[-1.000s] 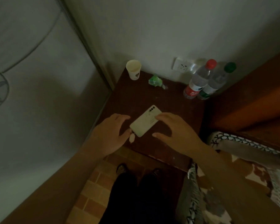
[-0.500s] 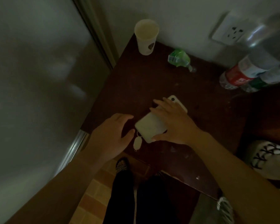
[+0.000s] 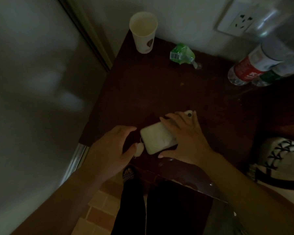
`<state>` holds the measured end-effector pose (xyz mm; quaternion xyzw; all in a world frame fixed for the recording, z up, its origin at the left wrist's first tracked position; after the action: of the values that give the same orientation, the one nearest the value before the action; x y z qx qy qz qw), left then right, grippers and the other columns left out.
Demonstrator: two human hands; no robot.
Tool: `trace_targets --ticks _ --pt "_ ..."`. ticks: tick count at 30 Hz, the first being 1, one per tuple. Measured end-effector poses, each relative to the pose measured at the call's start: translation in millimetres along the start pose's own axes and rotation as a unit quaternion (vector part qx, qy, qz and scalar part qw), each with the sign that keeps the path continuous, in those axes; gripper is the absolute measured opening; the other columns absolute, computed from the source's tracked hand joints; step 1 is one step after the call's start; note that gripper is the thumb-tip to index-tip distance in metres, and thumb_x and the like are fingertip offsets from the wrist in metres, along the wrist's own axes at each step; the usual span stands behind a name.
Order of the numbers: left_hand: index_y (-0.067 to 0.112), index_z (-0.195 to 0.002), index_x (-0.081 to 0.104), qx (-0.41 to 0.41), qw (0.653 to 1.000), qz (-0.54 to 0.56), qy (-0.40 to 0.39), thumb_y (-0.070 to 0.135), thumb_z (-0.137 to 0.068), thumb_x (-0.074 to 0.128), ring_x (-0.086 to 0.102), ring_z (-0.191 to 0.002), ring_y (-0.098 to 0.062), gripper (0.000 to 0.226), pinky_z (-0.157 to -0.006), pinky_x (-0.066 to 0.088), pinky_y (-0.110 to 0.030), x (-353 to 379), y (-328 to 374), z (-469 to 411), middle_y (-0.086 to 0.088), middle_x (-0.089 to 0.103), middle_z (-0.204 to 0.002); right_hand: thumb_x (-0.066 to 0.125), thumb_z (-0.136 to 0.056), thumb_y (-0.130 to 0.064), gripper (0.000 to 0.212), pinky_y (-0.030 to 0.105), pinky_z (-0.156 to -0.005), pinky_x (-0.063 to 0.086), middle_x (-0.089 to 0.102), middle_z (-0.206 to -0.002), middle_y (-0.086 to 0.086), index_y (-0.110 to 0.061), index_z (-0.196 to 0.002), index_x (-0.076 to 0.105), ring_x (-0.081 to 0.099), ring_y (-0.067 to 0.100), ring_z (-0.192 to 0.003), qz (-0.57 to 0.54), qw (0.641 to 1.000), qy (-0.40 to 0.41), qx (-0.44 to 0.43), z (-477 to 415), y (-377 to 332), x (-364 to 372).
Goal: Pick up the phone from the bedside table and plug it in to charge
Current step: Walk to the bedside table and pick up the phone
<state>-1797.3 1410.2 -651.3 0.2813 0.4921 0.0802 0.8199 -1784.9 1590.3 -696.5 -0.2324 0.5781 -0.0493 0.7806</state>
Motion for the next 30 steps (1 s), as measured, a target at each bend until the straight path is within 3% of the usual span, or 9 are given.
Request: trace_targets --ticks 8,14,19,24,27,30 --pt "0.036 -0.128 0.04 0.0 1.0 0.003 -0.017 0.052 -0.084 0.043 0.049 -0.102 -0.002 0.048 -0.074 0.045 -0.024 19 -6 9 0.01 0.048 -0.128 0.057 -0.058 -0.075 0.101 0.055 -0.106 -0.014 0.035 -0.143 -0.001 -0.03 -0.141 0.024 0.02 0.02 -0.134 -0.023 0.999 0.009 -0.028 -4 9 2" --pt "0.035 -0.129 0.04 -0.001 1.0 -0.003 -0.011 0.046 -0.084 0.047 0.049 -0.098 -0.002 0.046 -0.068 0.039 -0.016 22 -4 15 0.01 0.049 -0.127 0.068 -0.059 -0.065 0.094 0.058 -0.105 -0.004 0.042 -0.138 0.001 -0.026 -0.137 0.035 0.026 0.022 -0.13 -0.027 0.999 0.018 -0.041 -4 9 -3" --pt "0.033 -0.129 0.042 0.0 1.0 0.0 0.004 0.042 -0.085 0.05 0.047 -0.097 0.001 0.046 -0.068 0.035 -0.01 16 2 21 0.01 0.048 -0.128 0.07 -0.053 -0.067 0.09 0.062 -0.105 0.011 0.048 -0.128 0.0 -0.023 -0.127 0.046 0.037 0.021 -0.122 -0.044 0.998 0.044 0.005 4 10 -11" --pt "0.031 -0.129 0.043 -0.001 1.0 0.008 0.022 0.039 -0.086 0.052 0.046 -0.106 -0.002 0.045 -0.077 0.04 -0.02 -3 22 28 0.009 0.049 -0.13 0.066 -0.05 -0.074 0.093 0.058 -0.101 0.026 0.046 -0.127 -0.004 -0.025 -0.127 0.046 0.04 0.018 -0.118 -0.112 0.989 0.058 0.078 32 6 -29" --pt "0.031 -0.128 0.044 0.006 0.999 0.016 0.032 0.038 -0.086 0.052 0.042 -0.105 0.001 0.044 -0.077 0.036 -0.017 -25 45 33 0.008 0.048 -0.13 0.069 -0.049 -0.072 0.092 0.053 -0.1 0.03 0.046 -0.124 -0.006 -0.026 -0.125 0.047 0.04 0.015 -0.115 -0.163 0.974 0.088 0.129 59 -3 -51" --pt "0.033 -0.129 0.043 0.012 0.999 0.029 0.038 0.039 -0.085 0.052 0.044 -0.106 -0.002 0.045 -0.081 0.04 -0.025 -52 74 42 0.008 0.047 -0.13 0.071 -0.048 -0.07 0.089 0.05 -0.099 0.033 0.047 -0.123 -0.012 -0.03 -0.124 0.047 0.04 0.012 -0.115 -0.215 0.953 0.119 0.175 91 -17 -82"
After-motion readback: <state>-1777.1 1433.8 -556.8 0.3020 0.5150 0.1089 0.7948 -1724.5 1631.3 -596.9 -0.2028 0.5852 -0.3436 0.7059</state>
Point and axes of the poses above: each hand's wrist, its own z-axis away from the middle knuckle, its own x-axis out of the palm, y = z × x, the point moved 8 cm from there along -z, towards the middle knuckle
